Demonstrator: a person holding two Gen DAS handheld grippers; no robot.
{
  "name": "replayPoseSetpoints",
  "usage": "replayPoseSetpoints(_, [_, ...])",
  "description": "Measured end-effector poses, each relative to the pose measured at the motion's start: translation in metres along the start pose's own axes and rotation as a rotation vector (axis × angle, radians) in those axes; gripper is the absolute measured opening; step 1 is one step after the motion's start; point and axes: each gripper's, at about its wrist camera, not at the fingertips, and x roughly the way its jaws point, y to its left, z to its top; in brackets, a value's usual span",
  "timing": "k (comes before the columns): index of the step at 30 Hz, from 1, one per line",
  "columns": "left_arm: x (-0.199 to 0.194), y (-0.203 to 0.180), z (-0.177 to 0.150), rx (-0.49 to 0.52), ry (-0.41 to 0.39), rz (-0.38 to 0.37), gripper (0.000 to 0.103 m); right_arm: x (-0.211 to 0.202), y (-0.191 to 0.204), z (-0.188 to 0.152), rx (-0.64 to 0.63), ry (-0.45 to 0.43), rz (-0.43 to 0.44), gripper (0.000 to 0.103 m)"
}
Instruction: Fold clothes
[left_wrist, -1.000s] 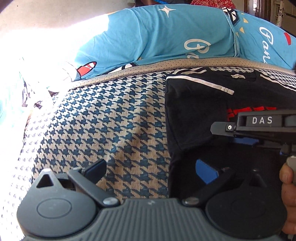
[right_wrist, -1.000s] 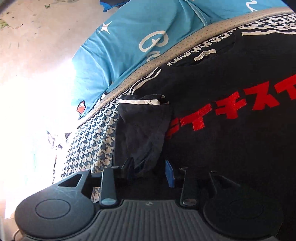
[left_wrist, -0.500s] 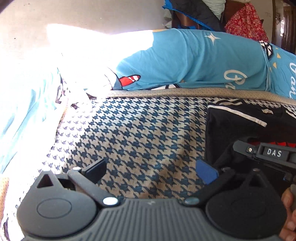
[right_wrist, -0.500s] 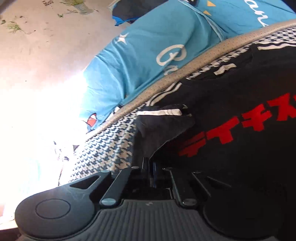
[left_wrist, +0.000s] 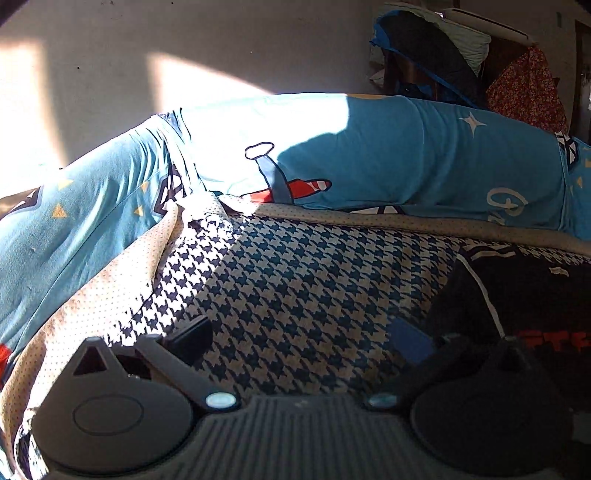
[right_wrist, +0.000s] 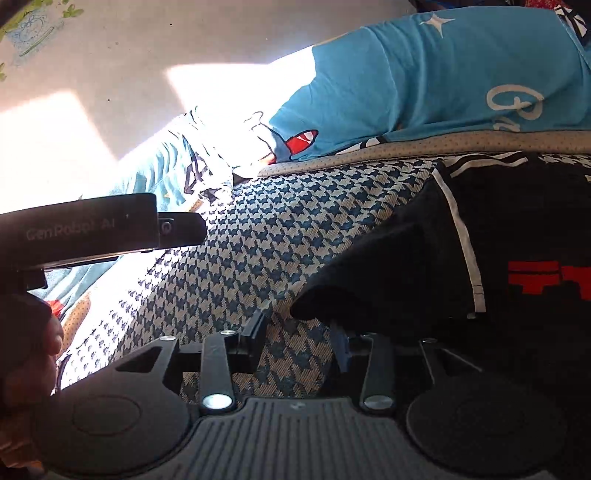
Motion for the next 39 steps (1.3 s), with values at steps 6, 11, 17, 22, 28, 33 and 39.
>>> replayPoseSetpoints(6, [-0.001, 0.004, 0.000, -0.018, 0.004, -0.005, 0.103, -0.031, -0.024, 0.010, 0.006, -0.021, -0.036, 0.038])
replayPoseSetpoints(11, [0.002, 0.000, -0.001, -0.016, 0.020, -0.017, 0.103, -0.040, -0.053, 0.012, 0.077, -0.059, -0.183, 0.039])
replayPoseSetpoints(17, [0.003, -0.008, -0.004, 0.021, 0.031, -0.032, 0.103, -0.024, -0.063, 0.010, 0.146, -0.047, -0.234, 0.039])
replayPoseSetpoints(22, [0.006, -0.010, -0.007, 0.047, 0.055, -0.052, 0.103, -0.014, -0.058, 0.011, 0.136, -0.059, -0.246, 0.037])
replayPoseSetpoints(28, [0.007, -0.009, -0.008, 0.061, 0.067, -0.052, 0.103, -0.002, -0.057, 0.024, 0.151, -0.077, -0.204, 0.012])
replayPoseSetpoints(33, [0.010, -0.007, -0.008, 0.068, 0.074, -0.050, 0.103, -0.001, -0.051, 0.046, 0.186, -0.180, -0.065, 0.012])
replayPoseSetpoints(39, [0.016, -0.009, -0.010, 0.071, 0.101, -0.050, 0.103, -0.014, -0.041, 0.061, 0.275, -0.327, 0.172, 0.039])
